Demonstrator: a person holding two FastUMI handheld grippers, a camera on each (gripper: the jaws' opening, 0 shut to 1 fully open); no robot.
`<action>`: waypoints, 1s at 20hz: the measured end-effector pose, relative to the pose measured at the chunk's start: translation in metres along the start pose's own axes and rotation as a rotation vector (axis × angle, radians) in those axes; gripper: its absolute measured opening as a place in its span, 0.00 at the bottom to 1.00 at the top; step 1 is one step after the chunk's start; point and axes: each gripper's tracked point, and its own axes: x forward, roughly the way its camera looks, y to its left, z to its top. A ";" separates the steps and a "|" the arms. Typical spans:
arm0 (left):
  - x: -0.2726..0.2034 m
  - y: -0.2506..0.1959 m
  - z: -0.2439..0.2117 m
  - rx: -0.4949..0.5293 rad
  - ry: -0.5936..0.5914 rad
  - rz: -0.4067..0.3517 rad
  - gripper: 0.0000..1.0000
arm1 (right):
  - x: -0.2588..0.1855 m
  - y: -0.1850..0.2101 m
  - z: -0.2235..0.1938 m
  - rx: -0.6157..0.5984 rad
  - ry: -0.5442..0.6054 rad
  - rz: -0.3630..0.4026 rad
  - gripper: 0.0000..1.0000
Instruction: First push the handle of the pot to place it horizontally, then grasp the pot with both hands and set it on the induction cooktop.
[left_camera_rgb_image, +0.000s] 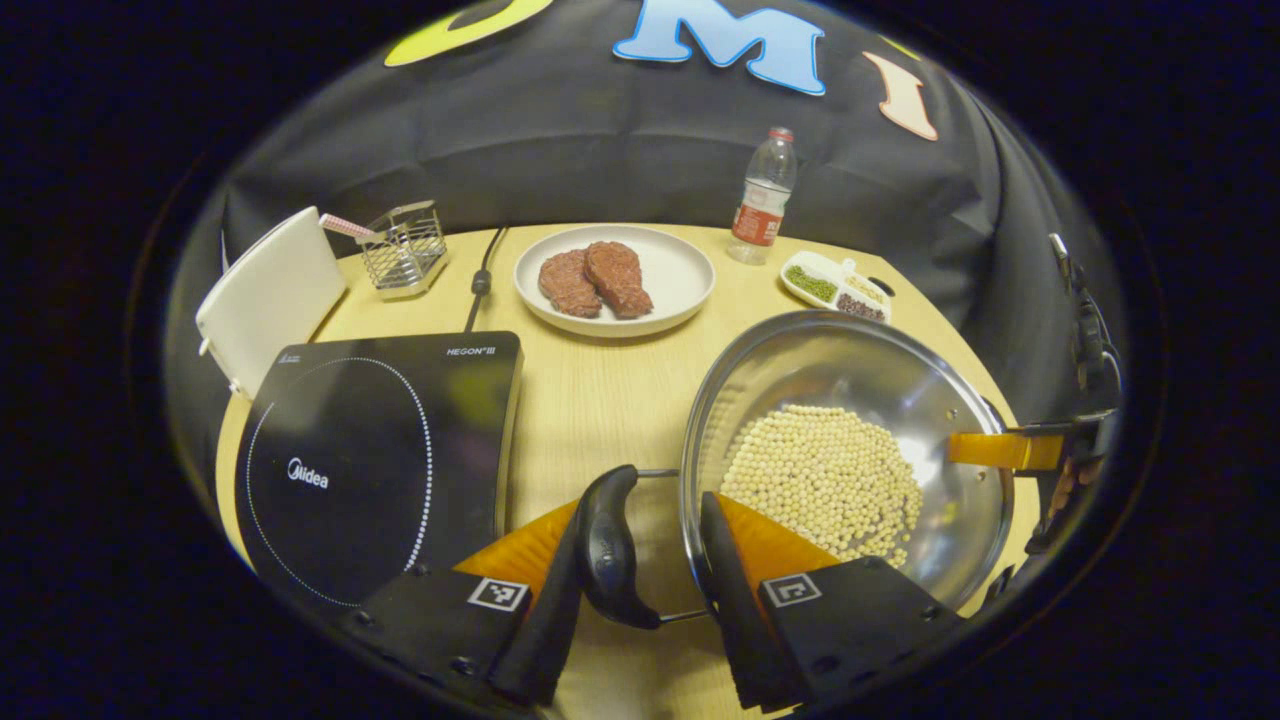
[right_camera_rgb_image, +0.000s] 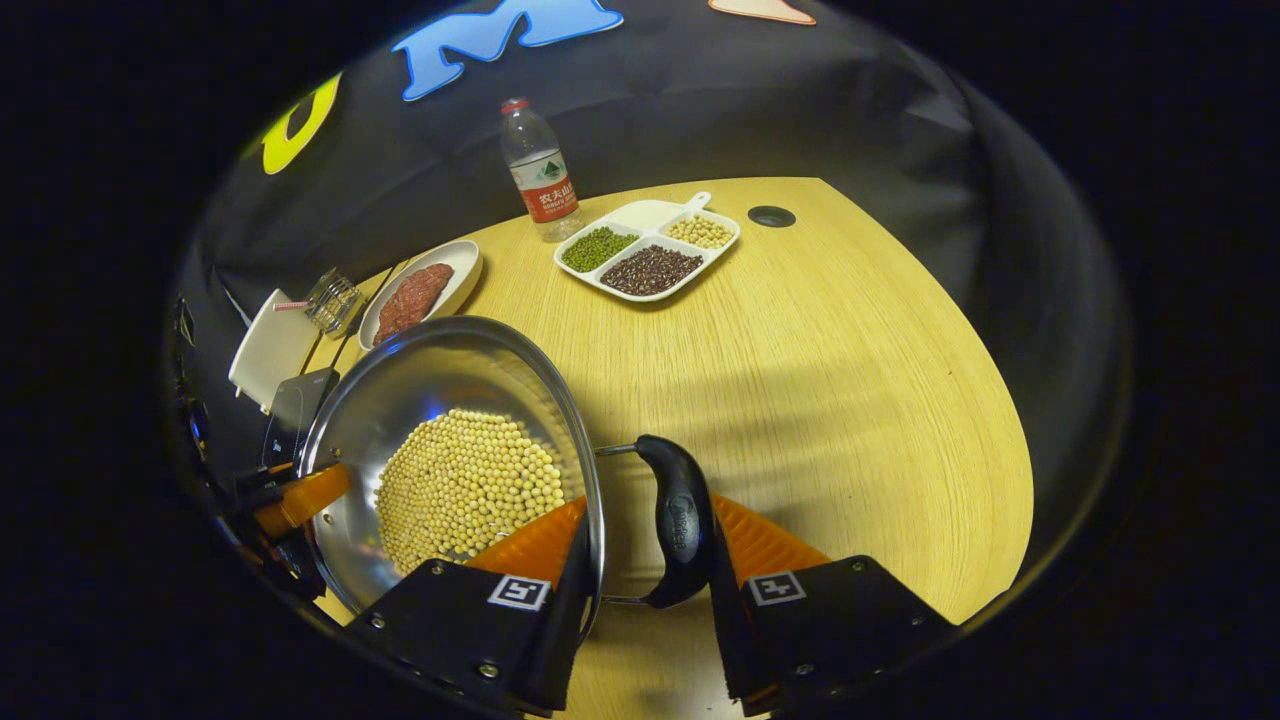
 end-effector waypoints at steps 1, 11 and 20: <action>0.000 -0.001 0.000 -0.003 0.001 -0.001 0.66 | -0.001 0.000 0.000 -0.007 0.001 -0.001 0.58; -0.009 0.000 0.004 -0.004 0.004 0.021 0.60 | -0.012 0.006 -0.003 -0.030 0.003 -0.001 0.57; -0.041 0.029 0.025 0.000 -0.033 -0.005 0.60 | -0.064 0.030 -0.001 -0.009 -0.025 -0.025 0.57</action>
